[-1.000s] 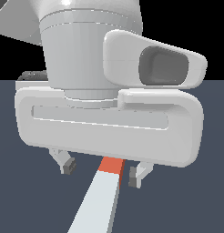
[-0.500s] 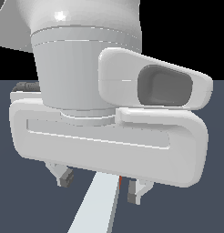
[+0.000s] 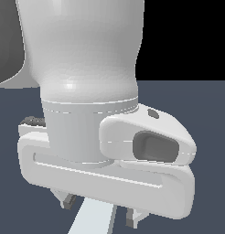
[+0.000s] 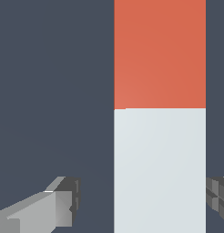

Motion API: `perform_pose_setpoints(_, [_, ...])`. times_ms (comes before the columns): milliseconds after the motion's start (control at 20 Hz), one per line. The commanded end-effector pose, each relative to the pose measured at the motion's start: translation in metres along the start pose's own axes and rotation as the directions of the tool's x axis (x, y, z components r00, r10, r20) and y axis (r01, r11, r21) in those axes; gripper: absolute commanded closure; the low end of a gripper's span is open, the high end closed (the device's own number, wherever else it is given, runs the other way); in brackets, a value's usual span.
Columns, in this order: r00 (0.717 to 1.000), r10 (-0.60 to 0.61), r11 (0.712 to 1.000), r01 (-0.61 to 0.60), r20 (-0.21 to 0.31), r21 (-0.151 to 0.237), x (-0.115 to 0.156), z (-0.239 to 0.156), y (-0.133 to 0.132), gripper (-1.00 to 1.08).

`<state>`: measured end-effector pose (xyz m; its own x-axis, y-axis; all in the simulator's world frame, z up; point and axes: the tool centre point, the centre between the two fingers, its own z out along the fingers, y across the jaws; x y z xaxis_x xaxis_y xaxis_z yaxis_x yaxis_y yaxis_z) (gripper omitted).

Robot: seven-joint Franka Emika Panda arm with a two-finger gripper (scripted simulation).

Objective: Insert the peg into the horizontal hole in a box.

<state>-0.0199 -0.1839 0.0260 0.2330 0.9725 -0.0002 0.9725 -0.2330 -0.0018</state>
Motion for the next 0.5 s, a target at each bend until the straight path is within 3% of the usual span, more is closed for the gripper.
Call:
perform_pose_setpoints(0, [1.000, 0.000, 1.000, 0.000, 0.000, -0.002, -0.0001, 0.0049, 0.0011, -0.92])
perform_pose_setpoints(100, [1.000, 0.000, 1.000, 0.000, 0.000, -0.002, -0.0002, 0.0057, 0.0015, -0.92])
perform_pose_setpoints(150, [1.000, 0.000, 1.000, 0.000, 0.000, -0.002, -0.0002, 0.0057, 0.0015, 1.08])
perform_pose_setpoints(450, [1.000, 0.000, 1.000, 0.000, 0.000, -0.002, -0.0002, 0.0057, 0.0015, 1.08])
